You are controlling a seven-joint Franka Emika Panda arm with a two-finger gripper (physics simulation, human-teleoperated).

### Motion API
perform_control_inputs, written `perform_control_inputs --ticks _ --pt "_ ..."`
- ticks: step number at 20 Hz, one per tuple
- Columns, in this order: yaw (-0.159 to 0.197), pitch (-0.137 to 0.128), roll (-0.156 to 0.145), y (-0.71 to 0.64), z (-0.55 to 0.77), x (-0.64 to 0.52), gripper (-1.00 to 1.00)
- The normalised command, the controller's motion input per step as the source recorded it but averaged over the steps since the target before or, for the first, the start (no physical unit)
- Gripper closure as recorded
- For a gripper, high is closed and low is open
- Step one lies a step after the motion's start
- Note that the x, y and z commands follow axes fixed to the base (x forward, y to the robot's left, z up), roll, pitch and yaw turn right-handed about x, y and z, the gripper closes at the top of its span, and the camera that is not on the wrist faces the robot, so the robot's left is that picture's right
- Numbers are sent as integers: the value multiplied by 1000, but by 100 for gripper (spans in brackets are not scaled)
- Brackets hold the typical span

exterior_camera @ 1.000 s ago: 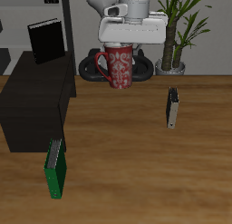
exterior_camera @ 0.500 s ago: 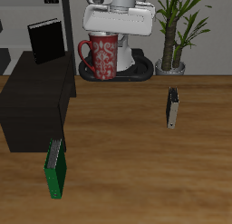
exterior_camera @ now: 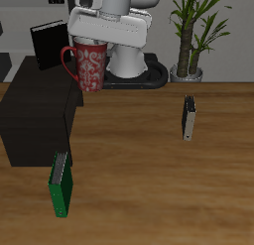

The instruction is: Place the black book upright on top of the shelf and place the red mug on top of the shelf

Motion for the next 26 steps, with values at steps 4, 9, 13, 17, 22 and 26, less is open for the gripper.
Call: perform_control_inputs --ticks 4,9,13,17,22,26 --pt "-46 45 -65 -397 105 247 100" --pt "-50 71 -50 -418 -56 230 100" --pt "3 -2 -37 -319 -31 147 100" --pt "-4 16 0 -269 -69 180 100" --pt "-37 18 -22 -261 -230 124 100" --pt "-20 -10 -11 -105 -167 -76 100"
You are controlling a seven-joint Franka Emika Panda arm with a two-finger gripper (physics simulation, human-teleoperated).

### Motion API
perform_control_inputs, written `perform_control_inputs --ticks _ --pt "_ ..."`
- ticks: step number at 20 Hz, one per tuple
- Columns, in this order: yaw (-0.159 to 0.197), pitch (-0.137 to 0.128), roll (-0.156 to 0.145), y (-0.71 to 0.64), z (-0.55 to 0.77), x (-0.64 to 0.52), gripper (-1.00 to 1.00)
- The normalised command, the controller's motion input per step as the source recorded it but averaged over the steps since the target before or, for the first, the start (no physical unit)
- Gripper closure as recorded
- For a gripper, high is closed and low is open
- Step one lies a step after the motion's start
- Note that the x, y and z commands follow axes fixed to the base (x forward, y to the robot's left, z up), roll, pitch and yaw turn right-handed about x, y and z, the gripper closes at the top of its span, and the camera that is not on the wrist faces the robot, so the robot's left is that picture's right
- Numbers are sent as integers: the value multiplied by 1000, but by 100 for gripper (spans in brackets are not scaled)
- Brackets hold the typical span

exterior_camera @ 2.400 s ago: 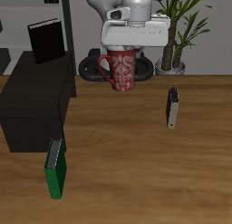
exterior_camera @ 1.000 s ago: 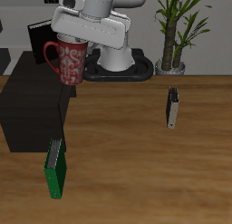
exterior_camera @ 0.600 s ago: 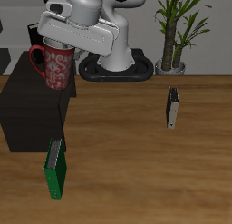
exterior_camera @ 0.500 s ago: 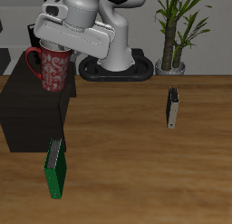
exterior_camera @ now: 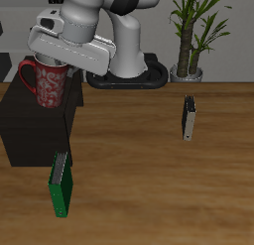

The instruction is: Place the black book upright on top of the shelf and place the red mug on top of the shelf

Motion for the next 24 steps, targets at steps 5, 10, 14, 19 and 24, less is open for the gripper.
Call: perform_control_inputs --ticks 5,10,14,19,24 --pt "-3 6 -17 -60 -138 -46 100" --pt "30 48 3 -14 -169 61 100" --pt "-29 7 -66 -173 -108 5 -100" --pt "-19 4 -26 -93 48 -19 -100" --pt "19 -51 -1 126 203 -190 -100"
